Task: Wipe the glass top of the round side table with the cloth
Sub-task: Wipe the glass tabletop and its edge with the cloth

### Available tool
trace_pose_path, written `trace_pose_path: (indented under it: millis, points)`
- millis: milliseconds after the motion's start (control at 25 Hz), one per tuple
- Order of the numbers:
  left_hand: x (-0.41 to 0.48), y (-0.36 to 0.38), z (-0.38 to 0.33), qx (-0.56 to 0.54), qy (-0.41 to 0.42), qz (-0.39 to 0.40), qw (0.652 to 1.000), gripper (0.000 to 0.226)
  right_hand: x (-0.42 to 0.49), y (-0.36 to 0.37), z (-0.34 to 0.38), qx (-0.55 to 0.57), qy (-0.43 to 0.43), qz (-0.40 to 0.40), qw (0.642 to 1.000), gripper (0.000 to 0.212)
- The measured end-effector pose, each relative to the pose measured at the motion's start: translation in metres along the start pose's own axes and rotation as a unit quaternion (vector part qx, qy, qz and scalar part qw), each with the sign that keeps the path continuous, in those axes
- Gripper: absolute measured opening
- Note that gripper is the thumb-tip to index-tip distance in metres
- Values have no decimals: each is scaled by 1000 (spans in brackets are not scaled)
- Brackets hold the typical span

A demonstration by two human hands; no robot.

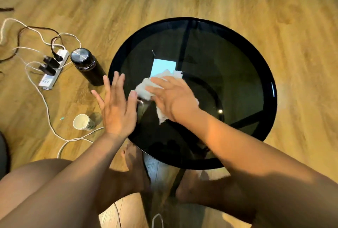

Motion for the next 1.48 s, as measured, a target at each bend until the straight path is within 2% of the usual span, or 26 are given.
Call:
trace_pose_path:
  millis: [80,200,280,360,520,640,680,760,840,920,1120,1280,1400,1480]
  points:
    - [2,2,-7,48,22,12,999,60,-39,-9,-95,13,100,-93,991,46]
    - [-1,6,-13,80,55,27,995,59,-100,-20,-232,13,266,-70,961,55]
    - [1,5,-13,64,49,25,996,60,-117,-28,-260,28,327,-74,942,50]
    - [1,5,-11,35,37,21,998,62,-108,-26,-244,40,368,-112,922,46]
    - [1,0,-11,-1,43,2,999,67,-30,-27,-150,21,267,-127,955,39]
    - [-1,-2,-9,-15,56,-17,998,68,46,-23,-37,-35,159,-107,981,30]
    - [-1,-3,-9,-21,60,-26,998,69,66,-24,1,-43,119,-97,987,25]
    - [-1,-5,-6,-45,52,-39,997,69,94,-17,63,3,10,-40,999,28]
    - [-1,-3,-3,-59,47,-34,997,70,99,-15,75,41,-51,22,998,37]
    - [0,1,-4,-35,48,-6,998,70,90,-19,49,-16,-65,21,998,43]
    - [2,8,-6,44,37,43,997,69,3,-46,-121,-21,94,-82,992,37]
    - [2,8,-11,51,33,57,997,68,-69,-53,-258,5,284,-68,956,43]
    - [1,6,-12,49,26,47,997,69,-60,-46,-266,36,391,-87,916,42]
    - [1,5,-10,44,28,35,998,70,-32,-50,-227,40,373,-123,919,36]
Point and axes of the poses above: each hand's wrist, its own x-axis towards the middle knuckle, its own y-axis out of the palm, z = x × y, the point moved 8 cm from there along x, towards the middle knuckle, and after that the axes turned 14 degrees about z, right-handed, at the moved point
